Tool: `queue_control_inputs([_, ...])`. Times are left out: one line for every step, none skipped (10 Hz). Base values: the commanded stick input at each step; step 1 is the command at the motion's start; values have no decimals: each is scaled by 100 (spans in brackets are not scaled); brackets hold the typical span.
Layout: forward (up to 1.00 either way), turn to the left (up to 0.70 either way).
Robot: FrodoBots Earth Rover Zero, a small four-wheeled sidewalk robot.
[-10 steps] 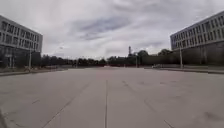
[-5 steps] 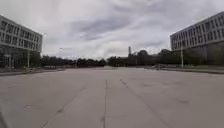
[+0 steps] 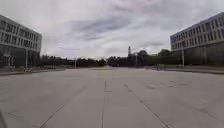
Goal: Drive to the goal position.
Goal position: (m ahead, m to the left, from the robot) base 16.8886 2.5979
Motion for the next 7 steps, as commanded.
queue_control_inputs([70, 0])
queue_control_inputs([70, 0])
queue_control_inputs([70, 0])
queue_control_inputs([70, 0])
queue_control_inputs([70, 0])
queue_control_inputs([70, 0])
queue_control_inputs([70, 0])
